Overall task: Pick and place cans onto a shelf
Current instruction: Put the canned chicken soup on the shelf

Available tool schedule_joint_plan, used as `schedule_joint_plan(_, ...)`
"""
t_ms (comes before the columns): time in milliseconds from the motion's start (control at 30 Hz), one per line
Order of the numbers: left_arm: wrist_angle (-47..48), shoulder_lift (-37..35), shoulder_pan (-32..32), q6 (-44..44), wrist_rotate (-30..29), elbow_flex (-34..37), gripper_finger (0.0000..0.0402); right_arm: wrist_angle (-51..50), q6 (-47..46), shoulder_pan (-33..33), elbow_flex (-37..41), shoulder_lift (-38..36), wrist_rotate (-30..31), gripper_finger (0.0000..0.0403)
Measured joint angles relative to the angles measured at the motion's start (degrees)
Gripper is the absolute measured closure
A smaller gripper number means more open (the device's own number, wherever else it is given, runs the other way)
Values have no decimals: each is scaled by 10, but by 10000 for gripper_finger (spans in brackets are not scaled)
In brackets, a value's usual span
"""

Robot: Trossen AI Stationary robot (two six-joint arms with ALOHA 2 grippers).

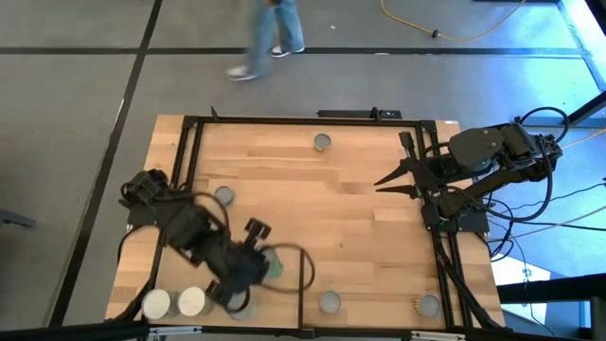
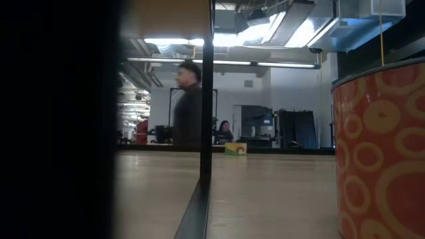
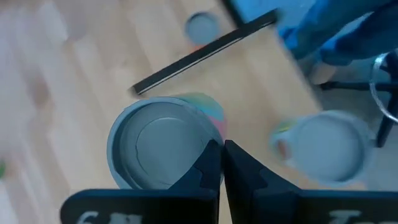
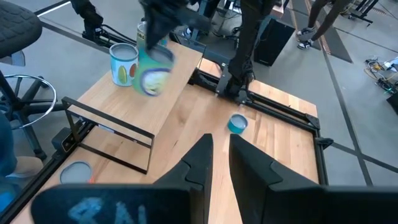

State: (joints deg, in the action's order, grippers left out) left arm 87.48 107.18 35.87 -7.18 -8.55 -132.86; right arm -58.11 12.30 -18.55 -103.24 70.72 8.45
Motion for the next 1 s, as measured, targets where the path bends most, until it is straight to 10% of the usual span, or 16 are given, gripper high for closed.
schedule_joint_plan(1000, -132, 82, 50, -52, 33, 0, 401, -1, -58, 0, 0, 0, -1, 347)
